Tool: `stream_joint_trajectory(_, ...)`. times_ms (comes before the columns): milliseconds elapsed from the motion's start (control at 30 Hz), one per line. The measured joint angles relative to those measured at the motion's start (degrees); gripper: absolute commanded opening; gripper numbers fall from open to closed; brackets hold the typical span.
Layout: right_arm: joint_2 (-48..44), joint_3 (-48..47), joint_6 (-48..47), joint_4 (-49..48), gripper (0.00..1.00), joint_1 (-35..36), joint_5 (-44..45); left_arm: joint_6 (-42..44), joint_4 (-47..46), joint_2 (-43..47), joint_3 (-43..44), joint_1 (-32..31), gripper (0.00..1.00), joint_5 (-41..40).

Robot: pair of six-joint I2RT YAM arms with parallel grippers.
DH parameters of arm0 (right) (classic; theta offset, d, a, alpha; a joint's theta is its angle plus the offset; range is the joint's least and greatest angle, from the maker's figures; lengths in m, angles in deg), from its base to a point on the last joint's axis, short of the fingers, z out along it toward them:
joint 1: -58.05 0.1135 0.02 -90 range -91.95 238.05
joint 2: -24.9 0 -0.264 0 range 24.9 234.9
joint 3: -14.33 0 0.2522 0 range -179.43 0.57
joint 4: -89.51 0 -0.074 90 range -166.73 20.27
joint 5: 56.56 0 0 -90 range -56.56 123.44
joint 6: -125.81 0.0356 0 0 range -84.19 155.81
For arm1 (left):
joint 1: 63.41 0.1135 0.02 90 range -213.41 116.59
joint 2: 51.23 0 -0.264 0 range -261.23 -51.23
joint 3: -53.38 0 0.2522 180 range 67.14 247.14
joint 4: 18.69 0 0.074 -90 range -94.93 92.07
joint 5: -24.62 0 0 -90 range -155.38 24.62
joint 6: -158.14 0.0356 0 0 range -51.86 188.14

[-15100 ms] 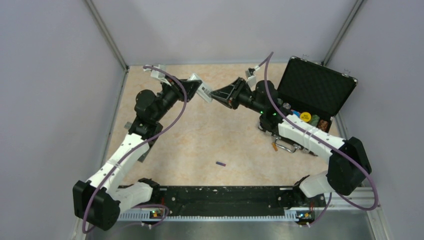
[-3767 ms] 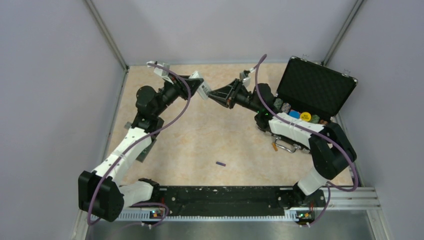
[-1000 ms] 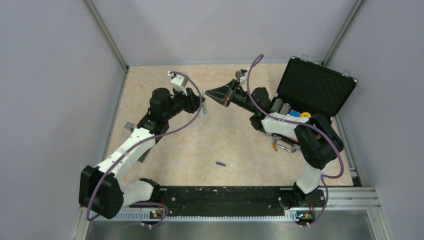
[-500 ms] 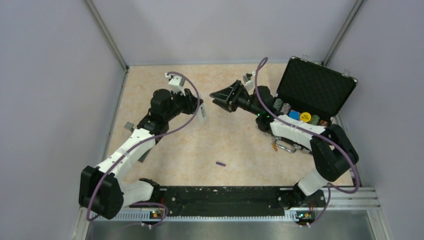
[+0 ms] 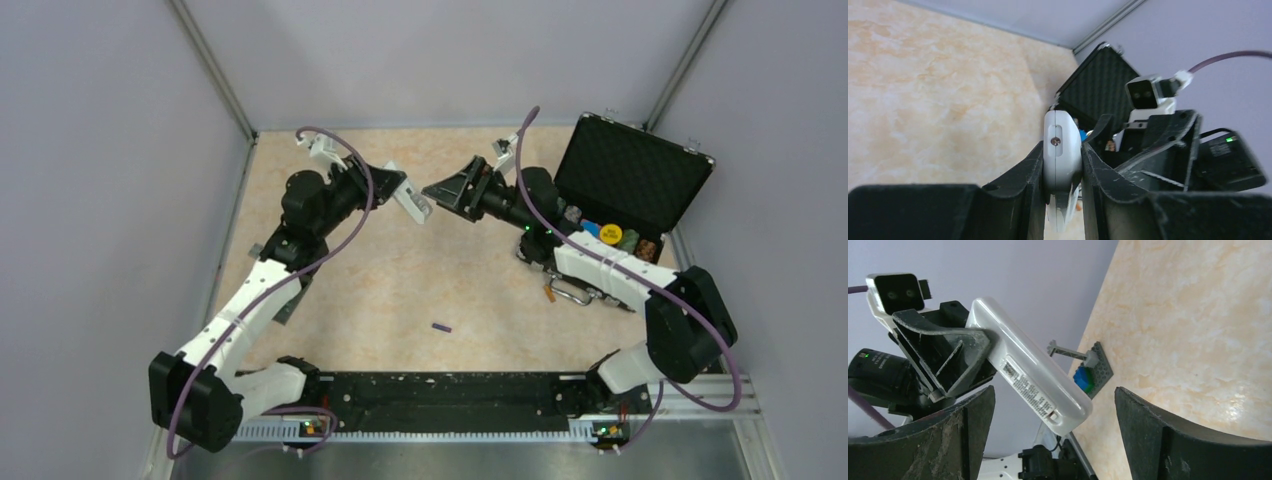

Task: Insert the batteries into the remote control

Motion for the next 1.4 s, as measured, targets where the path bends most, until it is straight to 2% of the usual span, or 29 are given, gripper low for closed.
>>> stream_joint_trajectory(133,0.0,0.4,4.4,-5.2,0.88,0.0,-1.8,-6.8,-4.6,1.8,0.0,0.0,0.0,0.0)
stream_joint_trajectory(233,0.0,0.4,8.6,-10.3,0.83,0.1,-2.9,-10.6,-8.2,2.4,-0.1,0.0,0.0,0.0)
stream_joint_trajectory(467,1.0,0.4,16.6,-20.8,0.57,0.7,-3.9,-15.0,-12.4,2.6,-0.4,0.0,0.0,0.0)
stream_joint_trajectory(733,5.1,0.4,22.4,-27.4,0.44,1.0,-5.9,-16.4,-15.1,2.7,-1.2,0.0,0.0,0.0)
stream_joint_trajectory(967,7.4,0.4,25.0,-32.5,0.08,1.1,-6.8,-17.9,-16.2,2.7,-1.8,0.3,0.01,-0.2)
stream_joint_trajectory(1033,7.7,0.4,25.4,-33.3,0.02,1.1,-7.0,-17.9,-16.2,2.8,-1.8,0.4,0.14,-0.2)
stream_joint_trajectory(1067,7.9,0.4,25.4,-33.6,0.0,1.1,-7.2,-17.8,-16.1,2.8,-1.8,0.4,0.26,-0.2)
stream_joint_trajectory(1167,8.0,0.4,25.4,-33.5,0.0,1.0,-8.3,-16.6,-14.0,3.6,-1.7,0.5,0.5,0.1)
stream_joint_trajectory(1267,8.0,0.0,23.8,-32.0,0.0,0.3,-10.9,-12.5,-8.3,4.3,-0.5,1.3,0.59,2.1)
stream_joint_trajectory(1400,8.0,-1.1,20.0,-27.2,0.0,-1.5,-16.1,-9.0,-0.3,4.3,2.2,3.6,0.62,7.9)
